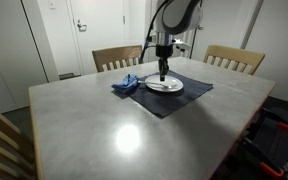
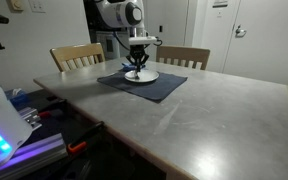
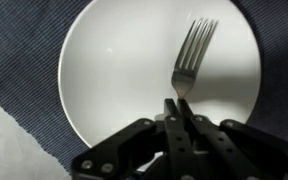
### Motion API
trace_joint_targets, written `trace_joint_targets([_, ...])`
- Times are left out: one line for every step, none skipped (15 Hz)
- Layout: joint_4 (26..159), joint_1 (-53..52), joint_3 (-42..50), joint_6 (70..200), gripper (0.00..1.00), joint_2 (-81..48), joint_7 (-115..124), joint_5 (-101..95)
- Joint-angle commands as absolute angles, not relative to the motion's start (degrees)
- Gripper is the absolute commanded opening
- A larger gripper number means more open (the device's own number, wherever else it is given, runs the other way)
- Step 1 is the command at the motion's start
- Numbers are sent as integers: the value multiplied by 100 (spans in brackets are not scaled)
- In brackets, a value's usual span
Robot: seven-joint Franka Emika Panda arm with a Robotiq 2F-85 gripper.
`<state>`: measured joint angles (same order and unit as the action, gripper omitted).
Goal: Put the fork on the white plate
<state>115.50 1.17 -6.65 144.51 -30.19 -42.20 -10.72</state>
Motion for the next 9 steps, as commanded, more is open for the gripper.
trace_joint_targets([11647,138,-636,13685,2,-2378,-4189,-1111])
trace_joint_targets([11678,157,-648,13545,2,-2193,-4209,-1061])
trace_joint_targets([11663,131,-622,13352,2,-2026,-4168,-1072])
trace_joint_targets([11638,95,-585,13182,2,-1888,-4107,-1120])
trace_joint_targets([11592,67,-561,13007,2,-1790,-4048,-1148])
trace_joint_targets([11562,52,-552,12862,2,-1706,-4016,-1157])
trace_joint_targets([11556,33,-549,12727,2,-1624,-3975,-1169])
trace_joint_targets([11577,22,-552,12652,2,-1552,-3940,-1165])
trace_joint_targets([11596,2,-550,12580,9,-1488,-3866,-1169])
